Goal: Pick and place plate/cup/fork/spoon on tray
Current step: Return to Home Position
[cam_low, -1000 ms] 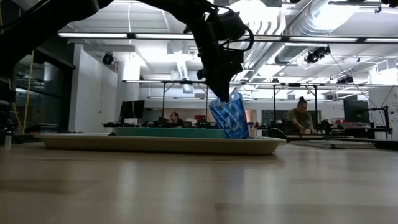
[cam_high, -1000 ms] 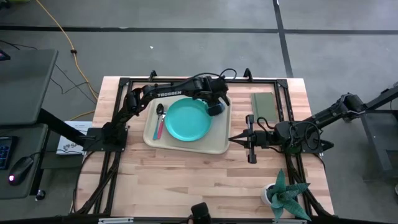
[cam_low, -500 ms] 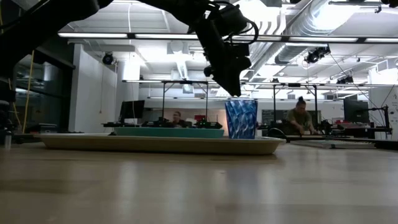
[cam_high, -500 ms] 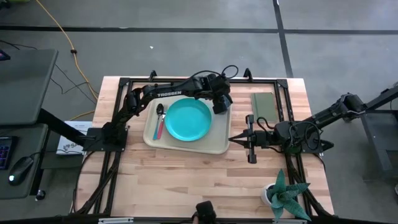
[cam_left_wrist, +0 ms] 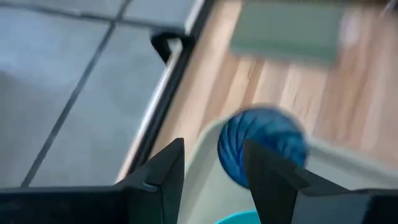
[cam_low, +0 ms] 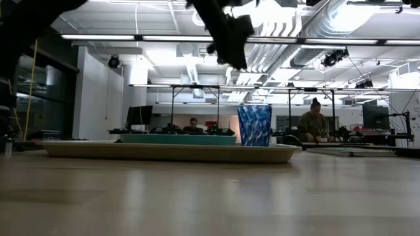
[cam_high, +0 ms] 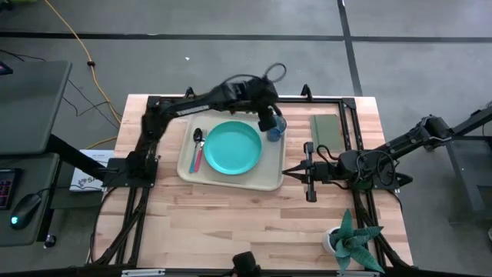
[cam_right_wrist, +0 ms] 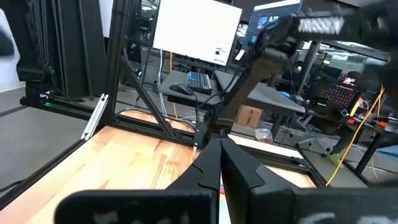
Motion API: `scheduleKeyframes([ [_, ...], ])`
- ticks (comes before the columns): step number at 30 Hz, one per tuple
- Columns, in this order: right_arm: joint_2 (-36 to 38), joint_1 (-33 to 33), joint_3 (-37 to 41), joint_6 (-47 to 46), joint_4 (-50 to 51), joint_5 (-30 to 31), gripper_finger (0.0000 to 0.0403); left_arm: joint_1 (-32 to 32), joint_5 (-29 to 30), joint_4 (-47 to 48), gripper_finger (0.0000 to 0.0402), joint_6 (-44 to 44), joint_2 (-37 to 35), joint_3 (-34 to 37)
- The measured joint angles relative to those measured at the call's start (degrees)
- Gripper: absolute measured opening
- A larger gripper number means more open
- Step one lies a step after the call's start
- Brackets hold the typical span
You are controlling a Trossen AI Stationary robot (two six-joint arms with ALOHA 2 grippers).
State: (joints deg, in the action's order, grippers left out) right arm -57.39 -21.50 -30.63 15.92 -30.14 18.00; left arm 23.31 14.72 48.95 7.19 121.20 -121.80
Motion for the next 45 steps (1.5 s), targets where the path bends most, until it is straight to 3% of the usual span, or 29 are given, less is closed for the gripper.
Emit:
scheduleKeyframes([
  [8, 0.0, 0.0, 0.0, -0.8, 0.6, 0.0, 0.0000, -1.2, -10.1, -0.3, 0.0142, -2.5, -12.4, 0.1],
  [15, 0.0, 0.0, 0.0, -0.8, 0.6, 0.0, 0.0000, -6.3, -10.6, -2.2, 0.0142, -1.6, -21.4, 3.5],
  [18, 0.0, 0.0, 0.0, -1.4, 0.6, 0.0, 0.0000, -8.0, -10.6, -8.7, 0.0142, -1.4, -27.0, 12.9],
  [24, 0.0, 0.0, 0.0, -3.9, 0.7, 0.0, 0.0000, -7.9, -9.5, -30.8, 0.0142, -1.5, -42.7, 41.3],
  [30, 0.0, 0.1, 0.0, -3.4, 0.7, 0.0, 0.0000, -8.0, -13.8, -54.5, 0.0142, -2.4, -56.9, 67.3],
  [35, 0.0, 0.2, 0.0, -3.5, 0.7, 0.1, 0.0000, -12.3, -16.5, -72.7, 0.0142, -4.1, -63.4, 85.8],
  [41, 0.0, 0.2, 0.0, -5.4, 0.6, 0.1, 0.0000, -19.7, -13.4, -92.7, 0.0142, -4.1, -64.9, 101.3],
  [45, 0.0, 0.2, 0.0, -5.6, 0.4, 0.1, 0.0000, -21.7, -8.1, -95.2, 0.0142, -4.0, -66.2, 105.1],
])
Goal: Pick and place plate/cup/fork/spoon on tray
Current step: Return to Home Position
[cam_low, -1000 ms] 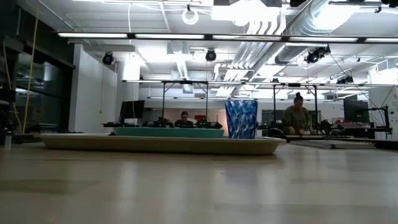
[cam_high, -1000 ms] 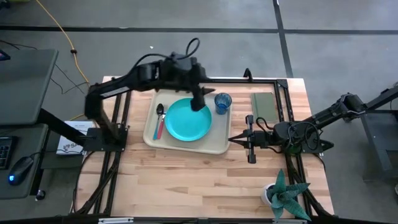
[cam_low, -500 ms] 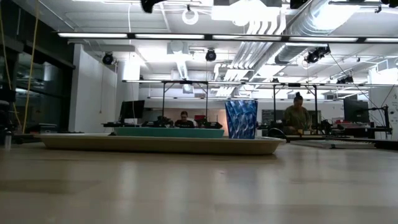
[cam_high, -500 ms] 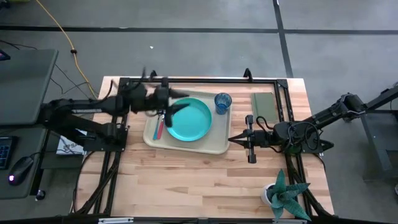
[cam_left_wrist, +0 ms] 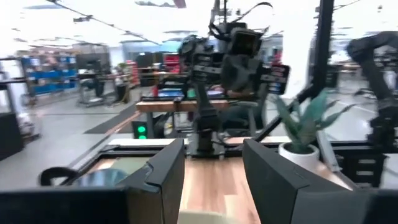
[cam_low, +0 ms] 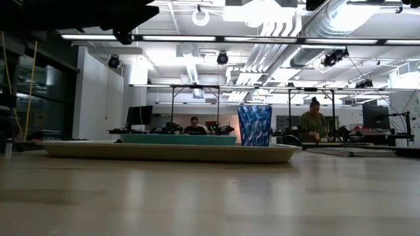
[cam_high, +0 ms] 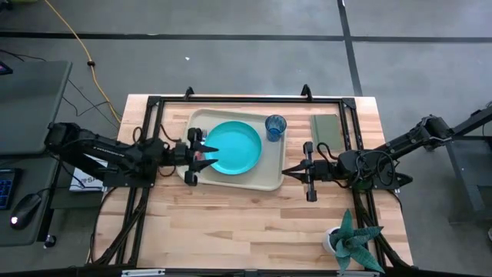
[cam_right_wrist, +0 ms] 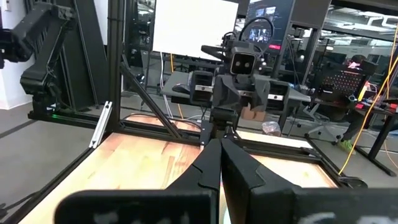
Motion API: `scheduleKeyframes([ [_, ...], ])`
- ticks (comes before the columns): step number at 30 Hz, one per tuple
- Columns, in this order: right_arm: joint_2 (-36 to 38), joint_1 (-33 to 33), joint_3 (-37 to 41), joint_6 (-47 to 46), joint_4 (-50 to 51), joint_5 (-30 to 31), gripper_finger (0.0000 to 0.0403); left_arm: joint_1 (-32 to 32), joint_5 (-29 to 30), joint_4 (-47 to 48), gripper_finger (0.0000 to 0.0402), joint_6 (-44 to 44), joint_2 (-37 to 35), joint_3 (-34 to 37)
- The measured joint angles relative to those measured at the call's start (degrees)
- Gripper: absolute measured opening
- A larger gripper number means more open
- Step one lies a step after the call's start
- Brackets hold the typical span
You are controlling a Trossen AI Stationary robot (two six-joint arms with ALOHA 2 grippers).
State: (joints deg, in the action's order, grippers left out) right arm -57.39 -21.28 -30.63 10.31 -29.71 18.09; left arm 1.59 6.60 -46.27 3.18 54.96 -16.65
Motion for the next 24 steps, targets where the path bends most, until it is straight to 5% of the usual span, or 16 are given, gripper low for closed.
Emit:
scheduleKeyframes([
  [13, 0.0, 0.0, 0.0, 0.0, 0.2, 0.0, 0.0000, -1.0, 1.2, 30.4, 0.0142, -3.0, -26.9, 0.2],
  [19, 0.0, 0.0, 0.0, -0.1, 0.1, 0.0, 0.0000, -6.3, 0.3, 25.0, 0.0142, -4.1, -30.9, 6.7],
  [24, 0.0, 0.0, 0.0, -1.3, 0.1, 0.0, 0.0000, -9.3, 4.9, 24.3, 0.0142, -3.6, -31.6, 9.6],
])
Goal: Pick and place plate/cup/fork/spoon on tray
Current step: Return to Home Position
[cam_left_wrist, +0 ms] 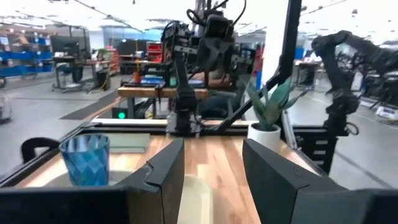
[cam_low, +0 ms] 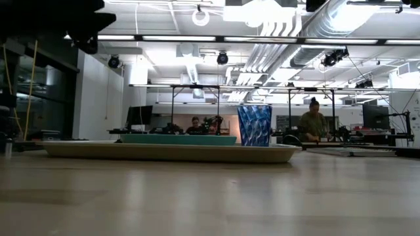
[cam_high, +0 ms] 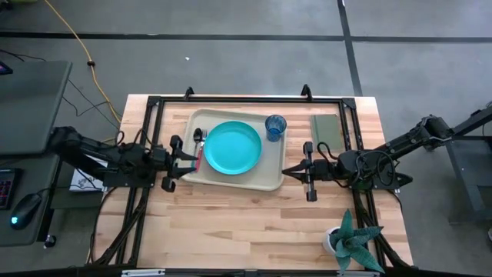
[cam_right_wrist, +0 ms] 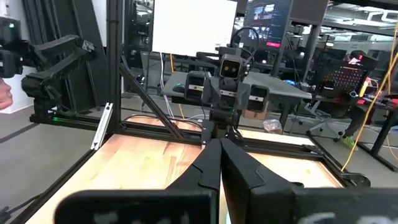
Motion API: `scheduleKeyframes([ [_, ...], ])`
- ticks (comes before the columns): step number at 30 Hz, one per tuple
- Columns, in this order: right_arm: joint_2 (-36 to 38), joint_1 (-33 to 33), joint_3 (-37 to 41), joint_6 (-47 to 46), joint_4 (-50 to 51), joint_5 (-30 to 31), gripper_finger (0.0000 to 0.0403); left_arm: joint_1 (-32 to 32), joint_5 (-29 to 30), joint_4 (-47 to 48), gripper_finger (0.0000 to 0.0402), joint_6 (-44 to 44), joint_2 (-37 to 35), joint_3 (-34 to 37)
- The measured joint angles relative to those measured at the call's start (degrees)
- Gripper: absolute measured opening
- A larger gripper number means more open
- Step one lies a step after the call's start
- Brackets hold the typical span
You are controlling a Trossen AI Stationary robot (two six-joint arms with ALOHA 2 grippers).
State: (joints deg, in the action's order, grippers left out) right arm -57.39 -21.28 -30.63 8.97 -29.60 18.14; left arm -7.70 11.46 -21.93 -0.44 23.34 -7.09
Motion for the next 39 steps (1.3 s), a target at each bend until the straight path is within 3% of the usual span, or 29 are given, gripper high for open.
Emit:
scheduleKeyframes([
  [5, 0.0, -0.1, 0.0, -2.9, -0.2, 3.5, 0.0000, -1.2, 0.7, 1.9, 0.0142, 2.6, -3.4, 0.0],
  [13, 4.0, -1.9, 0.0, -6.0, 2.6, 3.9, 0.0000, -2.4, 0.6, 14.7, 0.0137, -0.2, -13.1, 0.6],
  [17, 7.5, -4.3, 0.0, -7.7, 8.2, 4.4, 0.0000, -2.6, 1.0, 14.8, 0.0101, 1.3, -16.1, 2.8],
  [22, 12.0, -7.3, 0.0, -10.6, 16.8, 10.0, 0.0000, -2.4, 1.5, 14.7, 0.0018, 5.0, -18.2, 5.8],
  [28, 17.2, -8.0, 1.7, -16.8, 26.3, 11.7, 0.0000, -2.4, 3.3, 16.8, 0.0004, 4.0, -18.9, 6.4],
  [33, 17.3, -2.7, 8.5, -19.2, 20.8, 4.7, 0.0000, -2.4, 2.5, 16.4, 0.0001, 3.8, -18.9, 6.4],
  [39, 17.3, 10.5, 14.8, -19.0, 11.3, -9.8, 0.0000, -2.4, 2.2, 19.1, 0.0000, 2.8, -18.7, 6.4],
])
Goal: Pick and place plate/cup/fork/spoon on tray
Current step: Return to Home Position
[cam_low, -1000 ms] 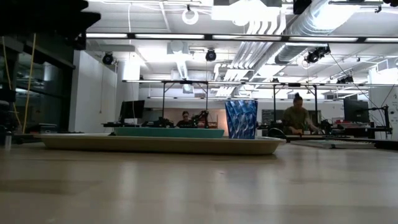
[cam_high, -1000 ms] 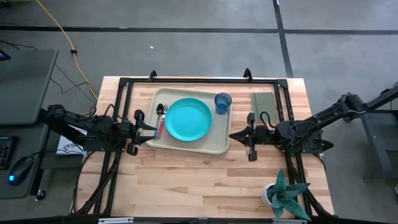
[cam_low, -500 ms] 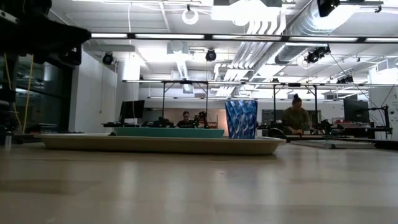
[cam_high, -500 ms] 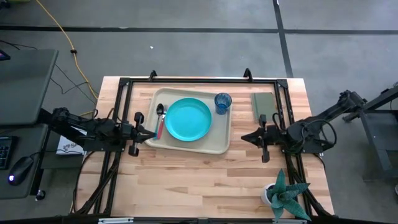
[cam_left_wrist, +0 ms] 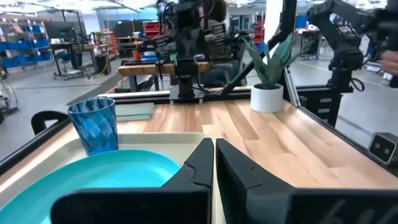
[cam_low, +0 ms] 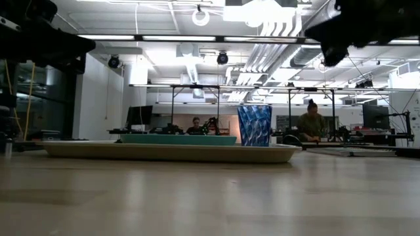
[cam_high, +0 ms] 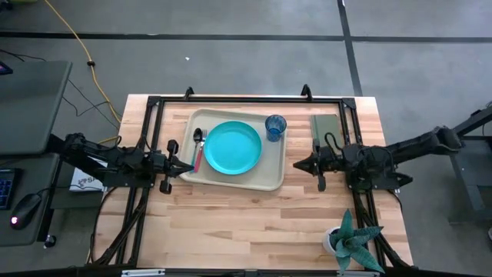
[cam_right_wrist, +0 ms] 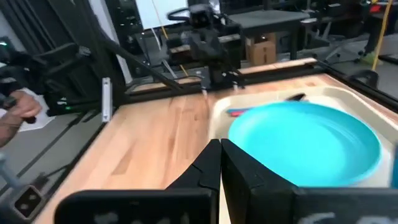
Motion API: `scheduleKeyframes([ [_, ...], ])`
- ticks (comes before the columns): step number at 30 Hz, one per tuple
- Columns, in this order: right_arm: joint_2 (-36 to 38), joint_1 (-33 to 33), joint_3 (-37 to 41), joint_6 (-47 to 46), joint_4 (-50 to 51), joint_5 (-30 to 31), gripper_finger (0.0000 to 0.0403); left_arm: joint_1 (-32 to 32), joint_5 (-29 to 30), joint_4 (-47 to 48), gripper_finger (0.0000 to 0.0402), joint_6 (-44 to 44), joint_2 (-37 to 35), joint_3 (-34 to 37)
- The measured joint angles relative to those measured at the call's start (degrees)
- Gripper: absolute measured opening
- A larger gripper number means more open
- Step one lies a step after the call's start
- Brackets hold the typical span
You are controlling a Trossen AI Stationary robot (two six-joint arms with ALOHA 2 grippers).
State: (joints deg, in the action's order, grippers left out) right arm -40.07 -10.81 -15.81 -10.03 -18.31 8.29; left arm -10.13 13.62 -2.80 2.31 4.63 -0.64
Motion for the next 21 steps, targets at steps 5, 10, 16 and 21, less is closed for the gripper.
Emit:
scheduleKeyframes([
  [5, 3.6, 6.2, 4.8, -0.5, -1.0, -4.1, 0.0000, 0.0, -1.4, 0.4, 0.0000, 2.6, -0.1, 0.0],
  [10, 14.3, 5.6, 10.4, -1.5, -0.8, -7.3, 0.0000, 0.0, -2.3, 0.4, 0.0000, 2.7, -0.1, 0.0],
  [16, 29.6, 4.0, 14.5, -0.1, 3.4, -3.9, 0.0000, 0.0, -2.0, 0.4, 0.0000, 2.8, -0.1, 0.0],
  [21, 38.0, 2.3, 15.3, 1.1, 12.3, -1.8, 0.0000, 0.0, -4.4, 0.8, 0.0000, 2.8, 0.5, 0.0],
])
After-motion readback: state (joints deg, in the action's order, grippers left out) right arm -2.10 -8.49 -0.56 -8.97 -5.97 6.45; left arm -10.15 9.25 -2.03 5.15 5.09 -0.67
